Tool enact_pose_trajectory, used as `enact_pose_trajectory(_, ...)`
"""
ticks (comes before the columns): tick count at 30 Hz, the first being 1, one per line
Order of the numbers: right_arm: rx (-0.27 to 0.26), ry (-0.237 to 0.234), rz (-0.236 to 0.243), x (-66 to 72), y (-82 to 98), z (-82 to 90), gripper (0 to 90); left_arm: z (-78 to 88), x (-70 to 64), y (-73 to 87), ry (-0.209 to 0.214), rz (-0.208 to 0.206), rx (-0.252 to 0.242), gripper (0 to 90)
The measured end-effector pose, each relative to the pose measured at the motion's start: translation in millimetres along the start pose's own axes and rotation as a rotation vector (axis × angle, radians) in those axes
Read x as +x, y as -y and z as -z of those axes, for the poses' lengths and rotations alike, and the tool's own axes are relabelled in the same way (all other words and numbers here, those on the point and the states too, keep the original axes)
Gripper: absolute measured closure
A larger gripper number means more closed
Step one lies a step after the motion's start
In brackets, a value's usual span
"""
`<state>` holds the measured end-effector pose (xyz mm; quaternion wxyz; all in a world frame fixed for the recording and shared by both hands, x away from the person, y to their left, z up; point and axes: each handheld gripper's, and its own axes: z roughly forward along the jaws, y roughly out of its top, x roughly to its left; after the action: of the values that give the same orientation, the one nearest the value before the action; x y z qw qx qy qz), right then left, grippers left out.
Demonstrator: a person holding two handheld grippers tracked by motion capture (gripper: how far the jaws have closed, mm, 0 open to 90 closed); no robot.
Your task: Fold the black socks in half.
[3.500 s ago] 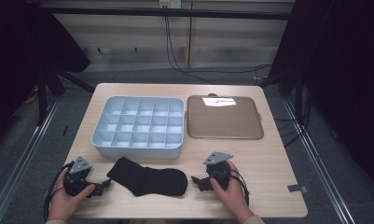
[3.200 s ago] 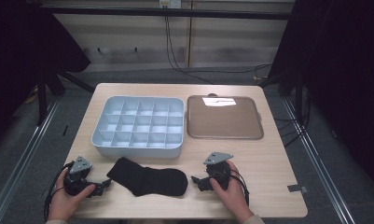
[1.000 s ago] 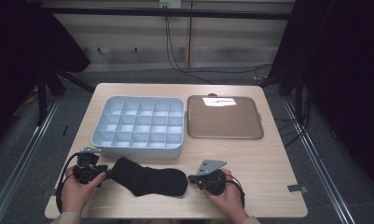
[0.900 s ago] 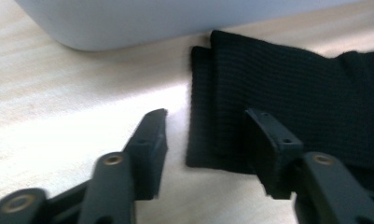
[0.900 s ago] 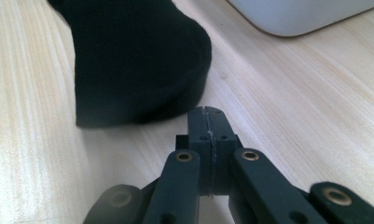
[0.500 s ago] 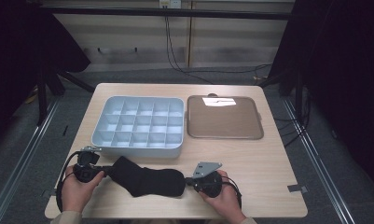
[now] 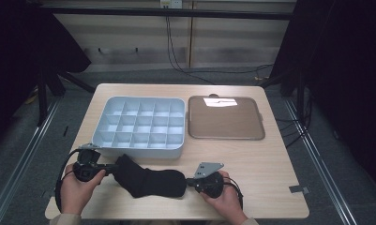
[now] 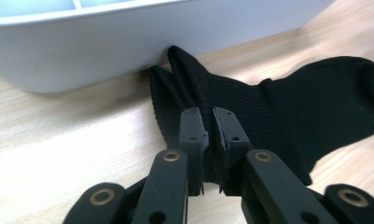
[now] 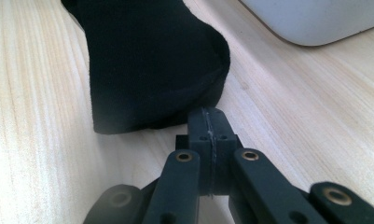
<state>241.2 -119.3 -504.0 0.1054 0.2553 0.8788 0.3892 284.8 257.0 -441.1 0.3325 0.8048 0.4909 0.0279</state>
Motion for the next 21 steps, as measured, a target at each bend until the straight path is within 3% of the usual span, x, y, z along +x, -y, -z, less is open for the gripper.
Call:
enact_pose_trajectory(11, 0.007, -0.001, 0.006, 0.1, -0.9, -0.2, 90.0, 4.4, -4.0, -4.5, 0.012, -0.013, 0.011, 82.8)
enact_pose_trajectory(20, 0.008, 0.003, 0.008, 0.9, -0.8, 0.2, 90.0, 5.1, -9.6, -9.2, 0.047, 0.007, 0.018, 82.8)
enact_pose_trajectory(21, 0.007, 0.001, 0.008, 0.7, -0.8, 0.1, 90.0, 5.5, -8.9, -10.1, 0.053, -0.005, 0.027, 82.9)
